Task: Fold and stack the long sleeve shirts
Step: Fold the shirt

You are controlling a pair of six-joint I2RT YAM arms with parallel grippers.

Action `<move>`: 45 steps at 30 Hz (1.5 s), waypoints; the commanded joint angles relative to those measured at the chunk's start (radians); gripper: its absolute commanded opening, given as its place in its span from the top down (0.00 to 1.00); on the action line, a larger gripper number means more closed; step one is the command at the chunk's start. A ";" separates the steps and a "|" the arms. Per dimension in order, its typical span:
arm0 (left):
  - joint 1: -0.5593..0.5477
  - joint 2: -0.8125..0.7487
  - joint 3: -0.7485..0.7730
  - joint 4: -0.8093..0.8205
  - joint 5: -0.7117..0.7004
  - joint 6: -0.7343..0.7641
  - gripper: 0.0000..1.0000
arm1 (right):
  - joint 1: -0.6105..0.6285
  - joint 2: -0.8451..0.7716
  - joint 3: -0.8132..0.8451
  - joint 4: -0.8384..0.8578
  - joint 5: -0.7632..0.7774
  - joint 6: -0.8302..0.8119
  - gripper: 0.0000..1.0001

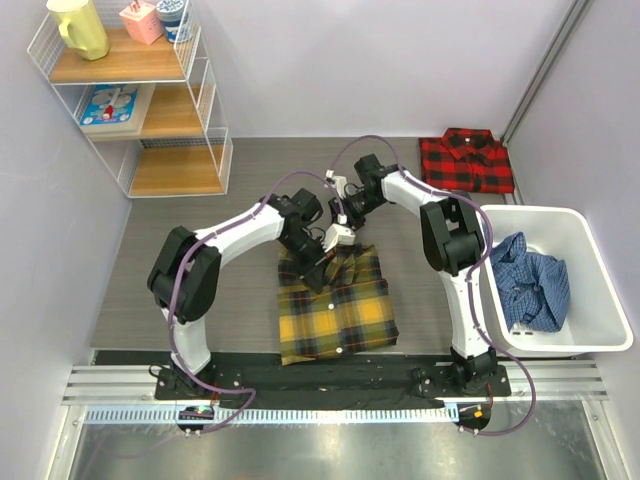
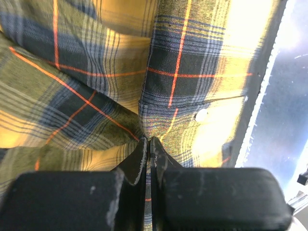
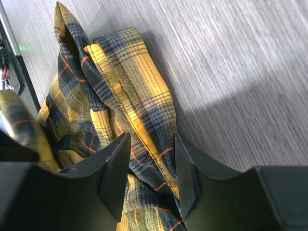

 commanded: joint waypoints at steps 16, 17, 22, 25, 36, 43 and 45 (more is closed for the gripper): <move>0.075 0.168 0.399 -0.256 -0.125 0.186 1.00 | 0.003 -0.036 0.008 -0.036 -0.037 -0.041 0.55; 0.077 0.183 0.425 -0.265 -0.131 0.191 1.00 | 0.003 -0.036 0.010 -0.036 -0.038 -0.041 0.55; 0.101 0.222 0.496 -0.285 -0.152 0.223 1.00 | 0.003 -0.030 0.016 -0.041 -0.040 -0.044 0.59; 0.116 0.255 0.554 -0.313 -0.158 0.240 1.00 | 0.002 -0.027 0.021 -0.041 -0.037 -0.047 0.61; 0.133 0.314 0.677 -0.328 -0.180 0.284 1.00 | 0.000 0.002 0.064 -0.058 -0.040 -0.055 0.64; 0.146 0.334 0.708 -0.314 -0.209 0.301 1.00 | -0.002 0.021 0.093 -0.076 -0.040 -0.062 0.65; 0.150 0.335 0.705 -0.303 -0.218 0.301 1.00 | -0.005 0.028 0.105 -0.084 -0.038 -0.064 0.65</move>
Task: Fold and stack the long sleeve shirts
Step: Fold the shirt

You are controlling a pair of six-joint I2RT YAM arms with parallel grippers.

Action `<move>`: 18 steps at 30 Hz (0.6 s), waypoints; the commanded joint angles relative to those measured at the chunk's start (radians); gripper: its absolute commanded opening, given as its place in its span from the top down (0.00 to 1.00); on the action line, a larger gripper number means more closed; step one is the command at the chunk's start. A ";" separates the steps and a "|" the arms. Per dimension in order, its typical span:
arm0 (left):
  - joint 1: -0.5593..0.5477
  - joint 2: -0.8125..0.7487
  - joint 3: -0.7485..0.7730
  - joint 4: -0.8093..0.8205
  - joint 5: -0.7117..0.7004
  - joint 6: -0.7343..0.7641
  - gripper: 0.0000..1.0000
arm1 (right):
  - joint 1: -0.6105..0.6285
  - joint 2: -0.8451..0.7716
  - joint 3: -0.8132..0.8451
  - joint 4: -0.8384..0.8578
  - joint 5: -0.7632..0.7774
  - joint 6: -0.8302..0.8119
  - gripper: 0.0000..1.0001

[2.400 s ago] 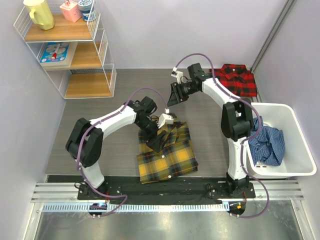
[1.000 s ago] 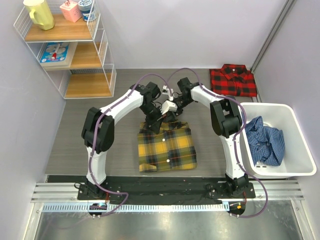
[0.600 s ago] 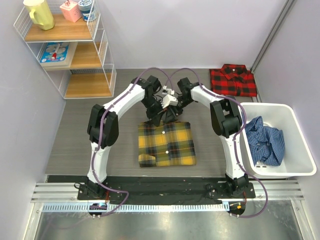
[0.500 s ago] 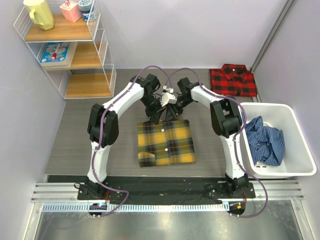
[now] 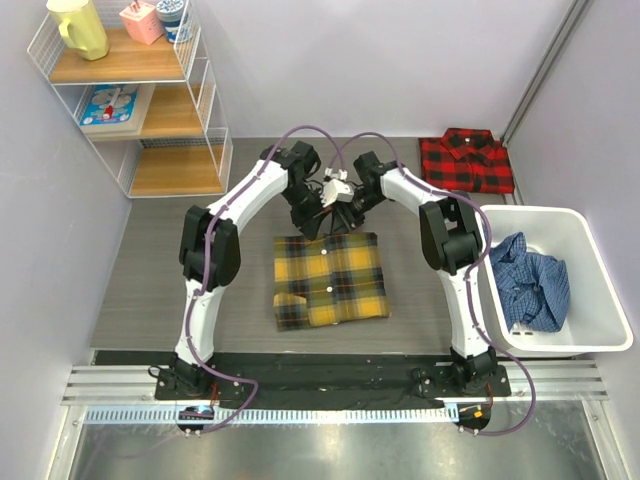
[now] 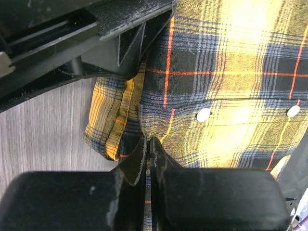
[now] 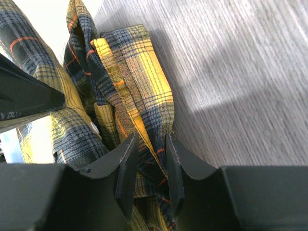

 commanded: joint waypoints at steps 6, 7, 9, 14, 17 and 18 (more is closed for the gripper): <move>0.031 0.009 0.038 0.064 -0.040 0.024 1.00 | -0.030 0.029 0.130 -0.051 0.000 -0.019 0.58; 0.038 0.008 0.034 0.075 -0.043 0.022 0.96 | -0.039 0.029 0.149 -0.056 0.005 -0.013 0.56; 0.054 0.002 0.012 0.144 -0.049 0.007 0.89 | -0.072 0.034 0.211 -0.068 0.020 0.001 0.47; 0.132 0.000 0.069 0.152 -0.033 -0.051 0.61 | -0.154 0.020 0.319 -0.108 0.036 0.024 0.39; 0.184 -0.026 0.064 0.131 0.047 -0.123 0.52 | -0.194 -0.004 0.327 -0.174 0.025 -0.018 0.35; 0.207 -0.032 0.058 0.118 0.067 -0.138 0.48 | -0.200 -0.014 0.324 -0.198 0.023 -0.037 0.34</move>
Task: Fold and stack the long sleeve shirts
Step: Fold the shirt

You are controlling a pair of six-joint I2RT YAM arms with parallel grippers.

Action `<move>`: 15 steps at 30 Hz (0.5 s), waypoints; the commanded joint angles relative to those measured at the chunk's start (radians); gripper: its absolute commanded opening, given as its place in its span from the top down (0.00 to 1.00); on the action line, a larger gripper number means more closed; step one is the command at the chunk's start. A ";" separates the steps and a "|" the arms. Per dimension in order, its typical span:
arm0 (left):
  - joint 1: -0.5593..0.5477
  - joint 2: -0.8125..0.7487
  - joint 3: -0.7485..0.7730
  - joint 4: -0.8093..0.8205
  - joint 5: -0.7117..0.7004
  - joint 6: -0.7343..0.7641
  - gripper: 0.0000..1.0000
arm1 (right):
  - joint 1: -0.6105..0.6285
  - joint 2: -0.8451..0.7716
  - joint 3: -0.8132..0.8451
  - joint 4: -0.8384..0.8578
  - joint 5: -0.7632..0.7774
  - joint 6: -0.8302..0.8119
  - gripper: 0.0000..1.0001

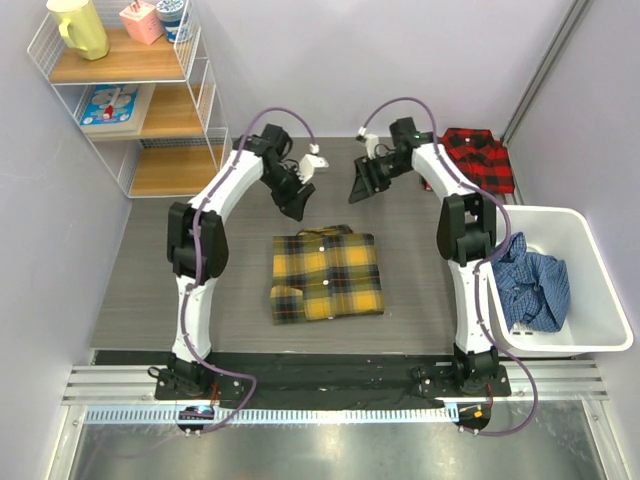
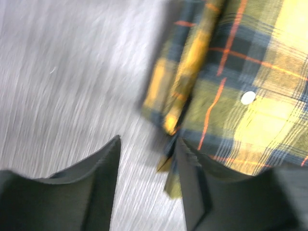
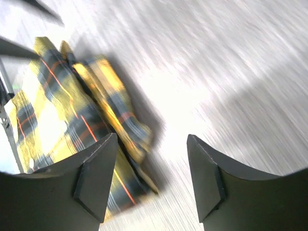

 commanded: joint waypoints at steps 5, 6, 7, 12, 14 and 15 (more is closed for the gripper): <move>0.090 -0.100 -0.141 0.032 0.096 -0.138 0.45 | -0.032 -0.103 -0.040 -0.245 -0.003 -0.165 0.32; 0.090 -0.103 -0.158 0.041 0.095 -0.143 0.44 | -0.029 -0.105 -0.056 -0.250 0.003 -0.174 0.31; 0.090 -0.101 -0.171 0.046 0.093 -0.149 0.43 | -0.026 -0.107 -0.085 -0.260 0.008 -0.186 0.31; 0.090 -0.063 -0.165 0.015 0.107 -0.157 0.42 | -0.014 -0.099 -0.122 -0.297 -0.002 -0.246 0.29; 0.090 -0.064 -0.174 0.012 0.119 -0.157 0.42 | -0.003 -0.100 -0.140 -0.314 0.000 -0.263 0.28; 0.090 -0.066 -0.177 0.002 0.122 -0.152 0.42 | 0.000 -0.102 -0.145 -0.319 0.000 -0.278 0.28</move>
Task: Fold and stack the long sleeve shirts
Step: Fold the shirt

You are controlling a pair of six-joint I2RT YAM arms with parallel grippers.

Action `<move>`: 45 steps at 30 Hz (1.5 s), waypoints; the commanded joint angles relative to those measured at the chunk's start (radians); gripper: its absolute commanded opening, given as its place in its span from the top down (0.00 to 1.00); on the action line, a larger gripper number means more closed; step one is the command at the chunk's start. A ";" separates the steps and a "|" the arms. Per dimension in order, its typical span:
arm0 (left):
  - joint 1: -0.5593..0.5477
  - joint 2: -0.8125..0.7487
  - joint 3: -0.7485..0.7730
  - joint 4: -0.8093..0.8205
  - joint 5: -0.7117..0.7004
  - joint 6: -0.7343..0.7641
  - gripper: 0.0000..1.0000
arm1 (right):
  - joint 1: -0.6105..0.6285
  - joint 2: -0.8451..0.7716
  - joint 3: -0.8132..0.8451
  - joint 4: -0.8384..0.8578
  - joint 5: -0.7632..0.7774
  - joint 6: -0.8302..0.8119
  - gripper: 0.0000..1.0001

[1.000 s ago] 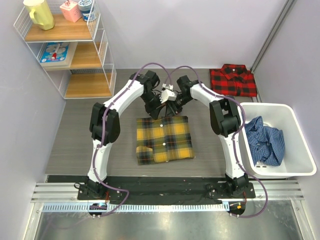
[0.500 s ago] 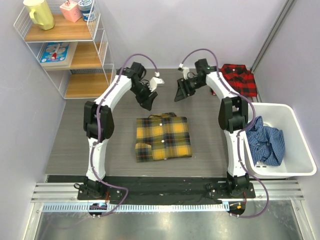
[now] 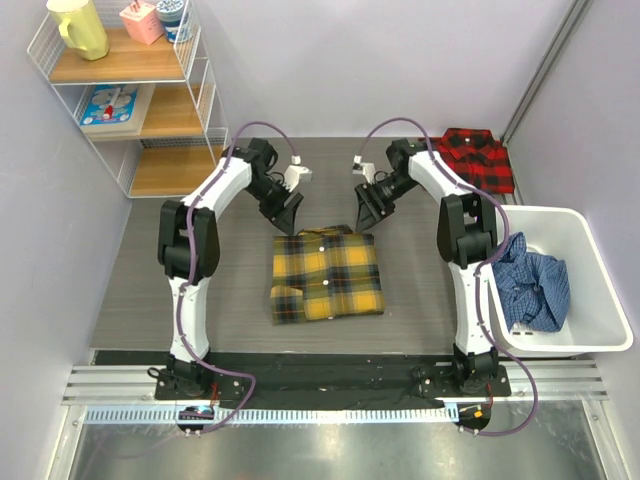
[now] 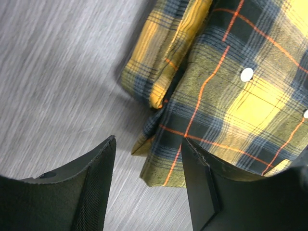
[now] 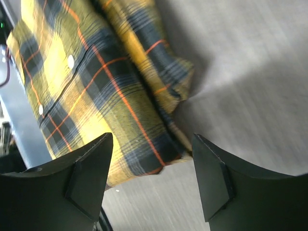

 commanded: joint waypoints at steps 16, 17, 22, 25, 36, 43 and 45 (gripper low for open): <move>0.000 -0.047 -0.019 -0.141 0.110 0.059 0.82 | 0.032 -0.072 -0.008 -0.113 -0.019 -0.115 0.91; 0.002 -0.053 -0.020 -0.132 0.112 0.051 0.93 | 0.031 -0.075 -0.005 -0.113 -0.017 -0.111 0.96; 0.014 -0.067 0.026 -0.134 0.112 0.054 1.00 | 0.026 -0.097 0.041 -0.114 -0.023 -0.089 0.99; 0.032 -0.049 0.056 -0.153 0.108 0.065 1.00 | 0.021 -0.083 0.085 -0.125 -0.039 -0.079 0.99; 0.052 0.072 0.058 -0.041 0.020 0.045 0.95 | 0.001 0.049 0.110 0.013 0.029 -0.024 0.99; 0.072 0.152 0.098 0.114 -0.094 -0.065 0.91 | -0.009 0.086 0.064 0.268 0.127 0.186 0.98; 0.075 0.166 0.107 0.137 -0.114 -0.087 0.91 | -0.011 0.078 0.059 0.315 0.127 0.213 0.98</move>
